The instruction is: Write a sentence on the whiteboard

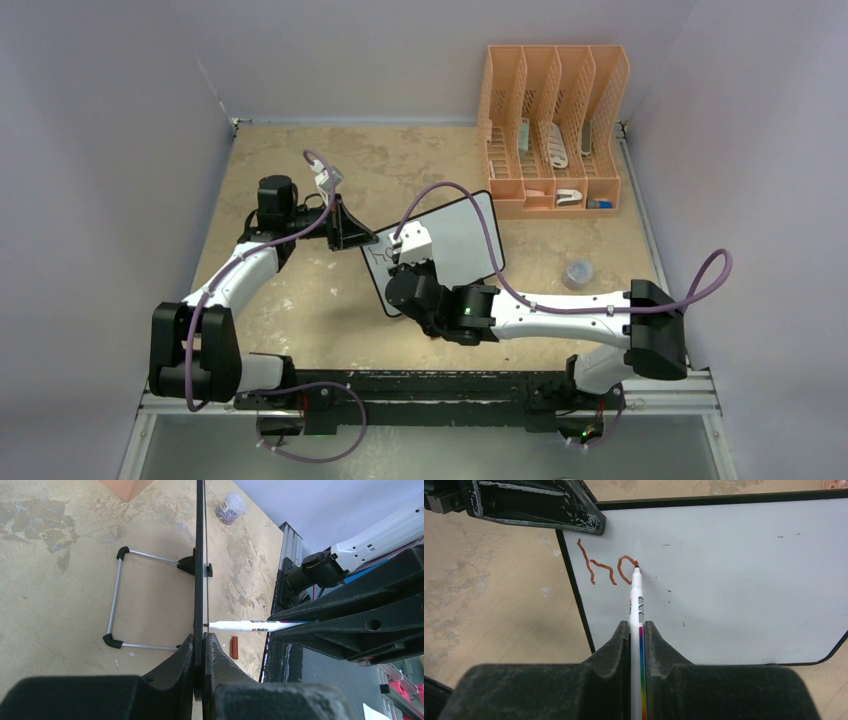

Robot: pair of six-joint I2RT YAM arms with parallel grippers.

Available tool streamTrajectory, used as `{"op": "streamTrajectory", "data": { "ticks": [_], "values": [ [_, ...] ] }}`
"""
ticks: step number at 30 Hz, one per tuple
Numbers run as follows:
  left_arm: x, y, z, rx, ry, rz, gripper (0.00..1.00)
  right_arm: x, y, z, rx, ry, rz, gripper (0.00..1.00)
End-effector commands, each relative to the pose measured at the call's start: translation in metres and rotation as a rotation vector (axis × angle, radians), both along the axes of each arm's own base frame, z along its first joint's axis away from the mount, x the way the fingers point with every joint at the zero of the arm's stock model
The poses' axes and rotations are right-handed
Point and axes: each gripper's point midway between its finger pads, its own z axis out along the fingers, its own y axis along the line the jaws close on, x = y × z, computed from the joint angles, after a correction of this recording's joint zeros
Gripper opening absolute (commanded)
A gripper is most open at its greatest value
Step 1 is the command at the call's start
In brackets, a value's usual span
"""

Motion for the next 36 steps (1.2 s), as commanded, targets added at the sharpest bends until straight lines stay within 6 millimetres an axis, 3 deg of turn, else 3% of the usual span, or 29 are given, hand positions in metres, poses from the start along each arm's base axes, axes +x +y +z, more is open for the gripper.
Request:
{"op": "streamTrajectory", "data": {
  "ticks": [1,19,36],
  "values": [
    [-0.009,-0.009,0.001,-0.010,-0.004,-0.066,0.00,0.003,-0.006,0.008,0.032,0.007,-0.030,0.00],
    [-0.008,-0.009,0.001,-0.010,-0.003,-0.067,0.00,-0.002,-0.013,-0.004,0.006,0.038,-0.029,0.00],
    [-0.008,-0.009,0.000,-0.010,0.001,-0.067,0.00,0.003,-0.024,-0.001,-0.004,0.016,-0.075,0.00]
  ]
}}
